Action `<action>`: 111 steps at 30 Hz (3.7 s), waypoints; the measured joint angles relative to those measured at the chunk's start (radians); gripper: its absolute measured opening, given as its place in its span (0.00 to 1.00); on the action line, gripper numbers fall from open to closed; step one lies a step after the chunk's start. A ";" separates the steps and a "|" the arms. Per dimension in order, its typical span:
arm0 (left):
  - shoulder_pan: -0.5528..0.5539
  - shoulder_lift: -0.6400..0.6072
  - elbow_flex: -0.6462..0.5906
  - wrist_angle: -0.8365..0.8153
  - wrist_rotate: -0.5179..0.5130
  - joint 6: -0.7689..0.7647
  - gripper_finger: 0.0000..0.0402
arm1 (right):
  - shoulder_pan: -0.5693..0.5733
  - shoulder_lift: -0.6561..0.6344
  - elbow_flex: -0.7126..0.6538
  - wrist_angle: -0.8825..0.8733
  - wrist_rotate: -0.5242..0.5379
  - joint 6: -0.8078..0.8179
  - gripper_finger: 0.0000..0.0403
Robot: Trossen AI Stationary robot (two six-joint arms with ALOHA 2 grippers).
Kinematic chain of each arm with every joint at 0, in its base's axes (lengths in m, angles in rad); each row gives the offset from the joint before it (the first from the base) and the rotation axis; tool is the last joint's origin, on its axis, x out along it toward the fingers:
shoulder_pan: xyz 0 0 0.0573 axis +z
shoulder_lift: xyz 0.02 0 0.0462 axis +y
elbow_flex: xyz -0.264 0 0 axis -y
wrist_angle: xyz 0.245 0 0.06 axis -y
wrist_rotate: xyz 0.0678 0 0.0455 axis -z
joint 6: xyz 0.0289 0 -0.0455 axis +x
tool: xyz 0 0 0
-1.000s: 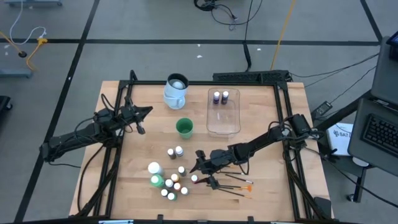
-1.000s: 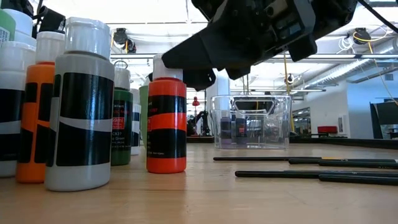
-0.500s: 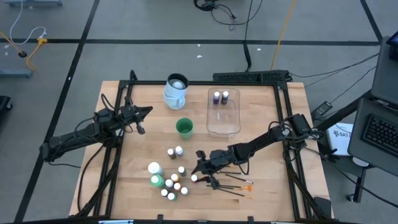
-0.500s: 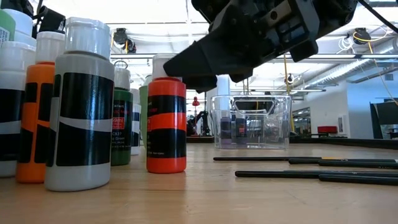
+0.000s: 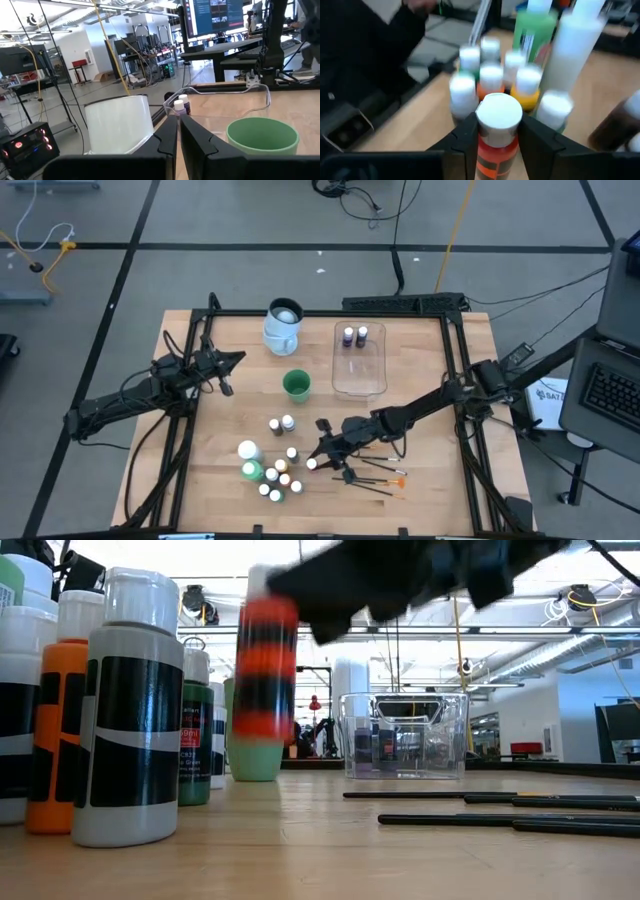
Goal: Pick & Place Paint Supplies
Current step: Put the right orange paint bottle into the transparent bin
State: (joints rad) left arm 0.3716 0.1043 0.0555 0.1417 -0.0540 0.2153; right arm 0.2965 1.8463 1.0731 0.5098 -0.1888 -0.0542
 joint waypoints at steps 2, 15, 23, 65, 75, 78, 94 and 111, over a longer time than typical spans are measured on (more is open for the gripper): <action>0.000 0.000 0.000 -0.001 0.000 0.002 0.06 | 0.000 -0.063 0.000 -0.064 0.004 0.000 0.26; 0.000 0.000 0.000 -0.011 0.000 -0.007 0.06 | -0.048 -0.633 0.000 -0.487 0.400 -0.083 0.26; 0.000 0.000 0.000 -0.033 0.000 -0.019 0.06 | -0.261 -0.822 -0.043 -0.703 0.588 -0.088 0.26; 0.000 0.000 0.000 -0.071 0.000 -0.089 0.06 | -0.867 -0.439 -0.549 0.067 0.303 -0.036 0.27; 0.000 0.000 0.000 -0.071 0.000 -0.086 0.06 | -0.866 -0.368 -0.548 0.159 0.378 0.013 0.27; 0.000 0.000 0.000 -0.071 0.000 -0.086 0.06 | -0.867 -0.352 -0.548 0.164 0.400 0.025 0.27; 0.000 0.000 0.000 -0.071 0.000 -0.085 0.06 | -0.867 -0.342 -0.548 0.198 0.401 0.073 0.29; 0.000 0.000 0.000 -0.064 0.000 -0.069 0.06 | -0.867 -0.342 -0.548 0.176 0.398 0.049 0.35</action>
State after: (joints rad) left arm 0.3717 0.1047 0.0555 0.0776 -0.0544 0.1461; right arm -0.5701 1.5040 0.5255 0.6857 0.2089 -0.0051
